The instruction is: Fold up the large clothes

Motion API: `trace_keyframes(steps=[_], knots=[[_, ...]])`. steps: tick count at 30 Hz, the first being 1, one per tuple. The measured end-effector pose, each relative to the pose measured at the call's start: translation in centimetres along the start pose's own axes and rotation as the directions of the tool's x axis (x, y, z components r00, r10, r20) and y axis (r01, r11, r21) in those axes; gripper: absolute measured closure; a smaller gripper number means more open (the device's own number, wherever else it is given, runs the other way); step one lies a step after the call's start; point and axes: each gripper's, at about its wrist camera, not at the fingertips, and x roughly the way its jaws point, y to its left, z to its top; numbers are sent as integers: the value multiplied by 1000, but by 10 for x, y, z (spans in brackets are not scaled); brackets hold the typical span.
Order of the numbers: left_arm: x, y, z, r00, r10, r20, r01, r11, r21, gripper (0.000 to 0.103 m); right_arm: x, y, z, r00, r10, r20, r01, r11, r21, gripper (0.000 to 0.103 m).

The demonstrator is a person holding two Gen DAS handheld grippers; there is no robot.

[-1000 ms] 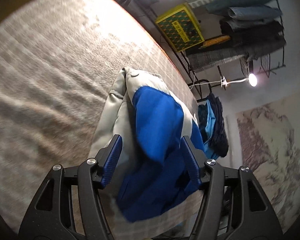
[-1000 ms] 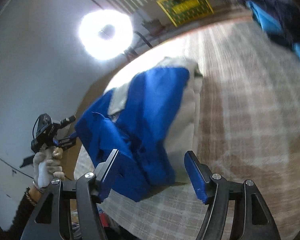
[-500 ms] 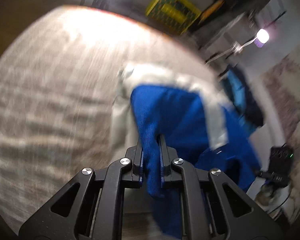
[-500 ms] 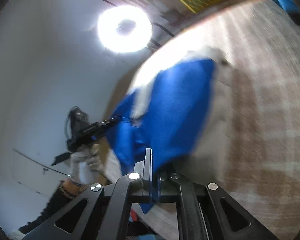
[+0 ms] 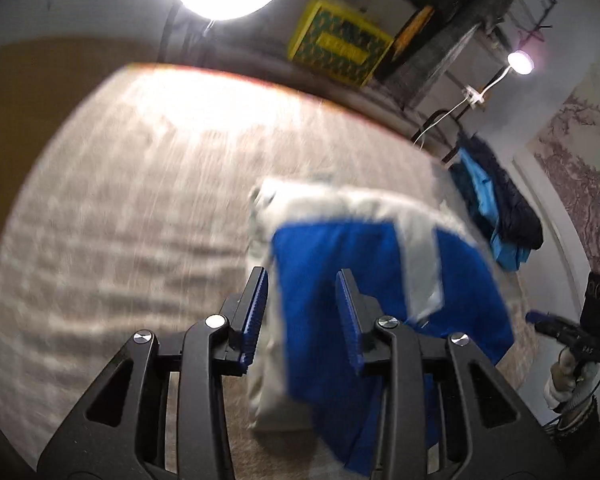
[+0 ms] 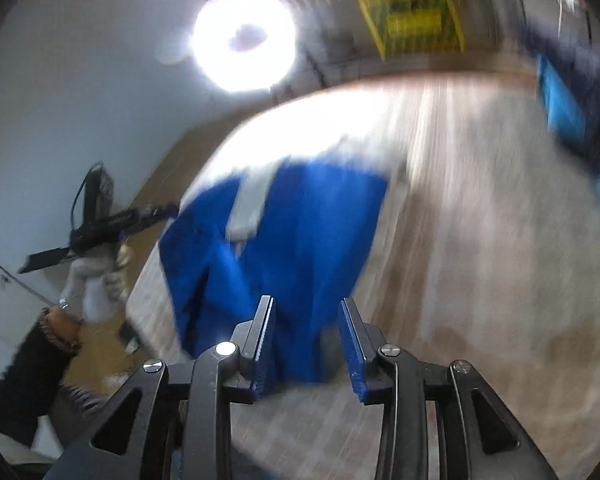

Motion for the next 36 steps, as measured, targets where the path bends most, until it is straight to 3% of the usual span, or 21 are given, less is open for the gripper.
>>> trace_keyframes(steps=[5, 8, 10, 14, 16, 18, 21, 25, 30, 36], knots=[[16, -45, 20, 999, 13, 37, -16, 997, 81, 68, 31, 10, 41, 995, 23, 95, -23, 1000, -3, 68], [43, -72, 28, 999, 28, 34, -32, 990, 139, 68, 73, 22, 61, 996, -30, 88, 33, 999, -25, 69], [60, -79, 31, 999, 41, 24, -44, 986, 162, 68, 91, 23, 71, 996, -21, 86, 21, 1000, -6, 69], [99, -65, 25, 994, 100, -42, -91, 980, 179, 68, 124, 16, 80, 997, -70, 19, 71, 997, -40, 72], [111, -48, 22, 996, 73, -59, -64, 987, 147, 69, 138, 10, 76, 994, -103, -35, 101, 993, -56, 75], [116, -38, 19, 998, 40, -55, -33, 992, 122, 69, 147, -4, 71, 991, -104, -79, 101, 994, -40, 80], [122, -38, 8, 999, 46, -9, -44, 985, 165, 69, 154, -18, 65, 994, -86, -72, 85, 996, -10, 86], [115, -40, 8, 998, 58, -11, -55, 984, 168, 69, 147, -15, 60, 994, -96, -61, 94, 995, -29, 86], [70, -56, 0, 997, 71, -9, -67, 976, 205, 69, 96, 15, 48, 990, -136, -27, 133, 986, -96, 68], [17, -77, -42, 999, -13, -41, 22, 978, 207, 69, 37, 56, -3, 998, -58, -14, 53, 970, -236, 64]])
